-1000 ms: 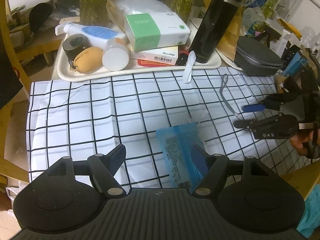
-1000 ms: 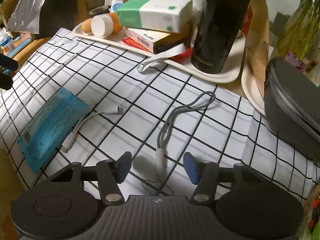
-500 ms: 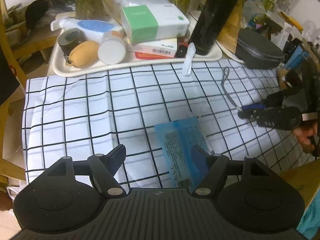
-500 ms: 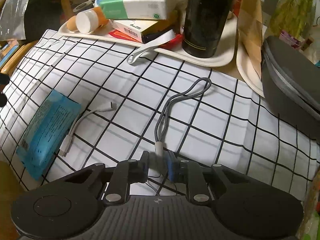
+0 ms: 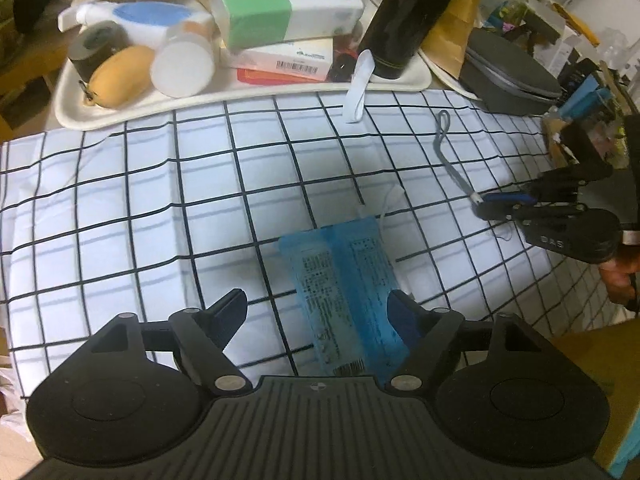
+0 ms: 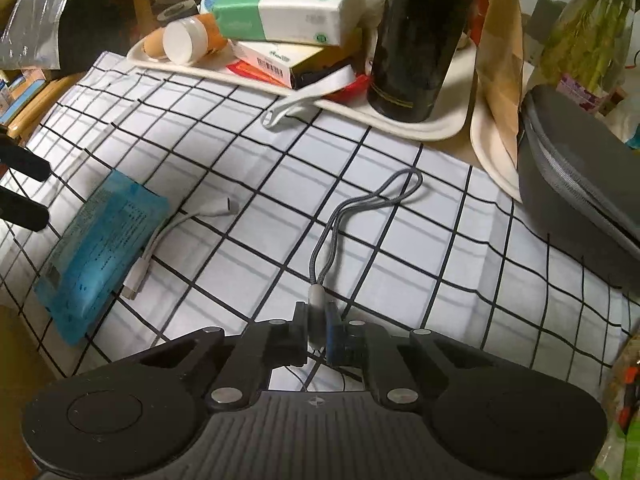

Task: Organize soft objects
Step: 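Grasp the grey cable with the right tool while the left tool holds the blue packet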

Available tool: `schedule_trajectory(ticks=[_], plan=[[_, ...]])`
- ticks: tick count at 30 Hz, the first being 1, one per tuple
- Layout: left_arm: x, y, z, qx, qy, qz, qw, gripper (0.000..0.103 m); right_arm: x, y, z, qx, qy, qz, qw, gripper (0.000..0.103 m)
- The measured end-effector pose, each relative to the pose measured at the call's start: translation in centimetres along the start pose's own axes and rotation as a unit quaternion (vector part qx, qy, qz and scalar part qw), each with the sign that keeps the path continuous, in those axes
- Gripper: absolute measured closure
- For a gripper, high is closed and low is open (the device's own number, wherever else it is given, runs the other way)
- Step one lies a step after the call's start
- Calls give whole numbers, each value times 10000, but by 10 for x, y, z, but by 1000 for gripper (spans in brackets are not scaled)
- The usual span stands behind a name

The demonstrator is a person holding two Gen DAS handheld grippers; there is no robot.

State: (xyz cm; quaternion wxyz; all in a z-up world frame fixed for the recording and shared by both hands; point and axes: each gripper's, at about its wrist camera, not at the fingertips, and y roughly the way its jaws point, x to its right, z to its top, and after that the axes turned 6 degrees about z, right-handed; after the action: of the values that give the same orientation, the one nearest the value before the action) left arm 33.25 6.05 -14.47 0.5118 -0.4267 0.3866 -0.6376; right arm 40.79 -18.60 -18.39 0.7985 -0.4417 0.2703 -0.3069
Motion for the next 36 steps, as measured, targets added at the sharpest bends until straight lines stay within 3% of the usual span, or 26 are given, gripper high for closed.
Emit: schedule_trajectory(ticks=[5, 13, 22, 30, 36], plan=[[0, 13, 10, -265, -99, -172, 9995, 24, 1, -8, 4, 135, 15, 0, 9999, 93], [4, 18, 32, -872, -77, -95, 9961, 23, 0, -25, 9, 295, 7, -60, 9995, 93], [8, 47, 56, -1843, -671, -102, 9805, 23, -10, -67, 9, 769, 9, -63, 9970, 93], [28, 78, 62, -2360, -418, 425, 9699, 23, -7, -86, 10, 1026, 62, -79, 9947, 93], [35, 88, 65, -2486, -478, 703, 9649, 23, -2, -93, 7, 1127, 114, -92, 9935, 93]])
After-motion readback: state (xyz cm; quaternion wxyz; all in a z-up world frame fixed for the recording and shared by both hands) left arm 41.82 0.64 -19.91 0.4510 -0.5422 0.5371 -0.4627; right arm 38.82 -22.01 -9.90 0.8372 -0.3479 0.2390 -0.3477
